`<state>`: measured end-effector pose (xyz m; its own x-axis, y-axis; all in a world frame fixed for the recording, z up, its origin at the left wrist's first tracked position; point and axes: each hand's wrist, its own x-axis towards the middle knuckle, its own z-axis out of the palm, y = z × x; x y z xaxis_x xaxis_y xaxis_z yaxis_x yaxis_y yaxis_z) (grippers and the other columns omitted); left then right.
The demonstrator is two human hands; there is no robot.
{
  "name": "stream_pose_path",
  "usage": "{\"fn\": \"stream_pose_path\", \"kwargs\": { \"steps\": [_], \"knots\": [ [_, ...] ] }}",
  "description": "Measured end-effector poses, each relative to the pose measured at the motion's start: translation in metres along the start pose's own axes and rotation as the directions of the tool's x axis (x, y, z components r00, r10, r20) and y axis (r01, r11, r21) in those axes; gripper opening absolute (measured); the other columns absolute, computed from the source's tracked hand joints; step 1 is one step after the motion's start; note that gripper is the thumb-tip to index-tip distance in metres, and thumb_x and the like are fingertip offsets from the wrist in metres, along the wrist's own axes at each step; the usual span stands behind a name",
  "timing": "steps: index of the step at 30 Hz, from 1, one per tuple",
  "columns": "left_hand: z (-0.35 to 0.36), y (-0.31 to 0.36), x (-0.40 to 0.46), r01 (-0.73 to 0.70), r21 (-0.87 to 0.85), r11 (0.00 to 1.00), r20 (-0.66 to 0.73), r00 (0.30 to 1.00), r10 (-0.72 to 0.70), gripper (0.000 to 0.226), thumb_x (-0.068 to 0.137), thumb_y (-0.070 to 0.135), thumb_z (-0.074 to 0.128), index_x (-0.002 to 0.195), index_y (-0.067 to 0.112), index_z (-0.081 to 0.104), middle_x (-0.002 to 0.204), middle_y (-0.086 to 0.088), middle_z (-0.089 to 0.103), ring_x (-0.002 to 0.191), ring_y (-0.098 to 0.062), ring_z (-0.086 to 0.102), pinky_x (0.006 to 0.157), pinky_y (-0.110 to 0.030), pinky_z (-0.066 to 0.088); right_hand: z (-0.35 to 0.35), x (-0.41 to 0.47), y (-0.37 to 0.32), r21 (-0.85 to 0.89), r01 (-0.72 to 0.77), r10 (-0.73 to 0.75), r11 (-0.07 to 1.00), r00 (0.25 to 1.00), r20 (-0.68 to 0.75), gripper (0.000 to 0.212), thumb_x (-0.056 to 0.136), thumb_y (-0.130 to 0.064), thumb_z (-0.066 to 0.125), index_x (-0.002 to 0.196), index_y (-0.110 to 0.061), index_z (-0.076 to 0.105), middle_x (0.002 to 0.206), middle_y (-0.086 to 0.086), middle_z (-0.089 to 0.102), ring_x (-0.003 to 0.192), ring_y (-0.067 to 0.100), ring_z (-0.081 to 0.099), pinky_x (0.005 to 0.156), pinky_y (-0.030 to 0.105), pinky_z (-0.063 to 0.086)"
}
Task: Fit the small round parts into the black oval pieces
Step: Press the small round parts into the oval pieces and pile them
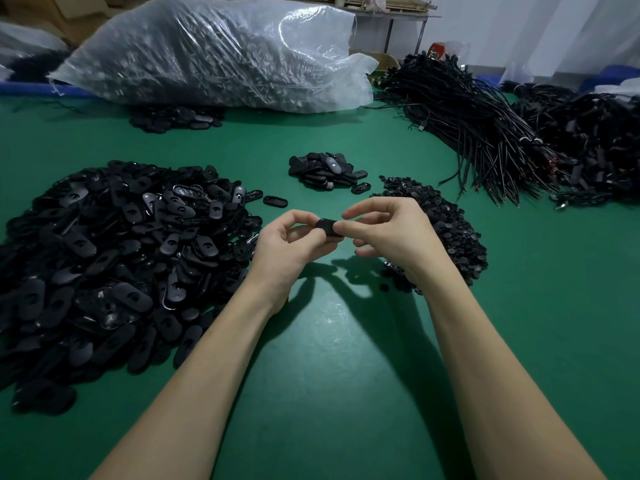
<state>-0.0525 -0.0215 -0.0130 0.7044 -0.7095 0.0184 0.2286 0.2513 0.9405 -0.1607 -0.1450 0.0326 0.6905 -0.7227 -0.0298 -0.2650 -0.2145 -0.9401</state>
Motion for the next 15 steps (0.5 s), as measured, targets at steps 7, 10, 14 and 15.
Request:
{"fn": "stream_pose_path", "kwargs": {
  "steps": [7,10,14,15],
  "knots": [
    [-0.0008,0.0018,0.0005,0.032,-0.037,0.999,0.019,0.999,-0.032,0.017,0.089,-0.003,0.069,0.097,0.011,0.067,0.089,-0.011,0.078,0.085,-0.023,0.076,0.078,-0.025,0.059,-0.0032,-0.0027,0.0006,0.140,0.013,-0.034,0.990,0.989,0.143,0.013,0.086,-0.004,0.081,0.099,-0.004,0.080,0.086,0.010,0.079,0.080,0.019,0.078,0.075,0.025,0.062],
    [-0.0014,0.0009,0.0014,0.032,-0.045,0.998,0.011,0.999,-0.031,0.018,0.089,-0.006,0.067,0.094,0.011,0.063,0.084,-0.009,0.077,0.081,-0.021,0.075,0.078,-0.025,0.059,-0.0010,-0.0020,0.0000,0.116,0.026,-0.042,0.993,0.989,0.139,0.013,0.086,-0.002,0.079,0.099,-0.006,0.081,0.088,0.010,0.080,0.086,0.022,0.078,0.077,0.026,0.062],
    [-0.0036,0.0006,0.0012,0.017,-0.031,0.999,0.020,1.000,-0.017,0.017,0.088,-0.003,0.071,0.095,0.010,0.063,0.086,-0.011,0.077,0.085,-0.022,0.076,0.081,-0.026,0.059,0.0020,-0.0013,0.0004,0.090,0.029,-0.040,0.996,0.992,0.119,0.013,0.085,-0.004,0.080,0.098,-0.008,0.081,0.087,0.009,0.080,0.085,0.022,0.079,0.079,0.029,0.063],
    [-0.0041,0.0004,0.0015,0.018,-0.030,0.999,0.022,1.000,-0.017,0.017,0.088,-0.003,0.071,0.096,0.010,0.063,0.087,-0.011,0.078,0.086,-0.023,0.076,0.082,-0.027,0.059,0.0017,-0.0013,0.0002,0.094,0.028,-0.040,0.995,0.992,0.123,0.013,0.085,-0.004,0.081,0.098,-0.008,0.081,0.087,0.008,0.080,0.085,0.022,0.079,0.079,0.028,0.063]
  ]
}}
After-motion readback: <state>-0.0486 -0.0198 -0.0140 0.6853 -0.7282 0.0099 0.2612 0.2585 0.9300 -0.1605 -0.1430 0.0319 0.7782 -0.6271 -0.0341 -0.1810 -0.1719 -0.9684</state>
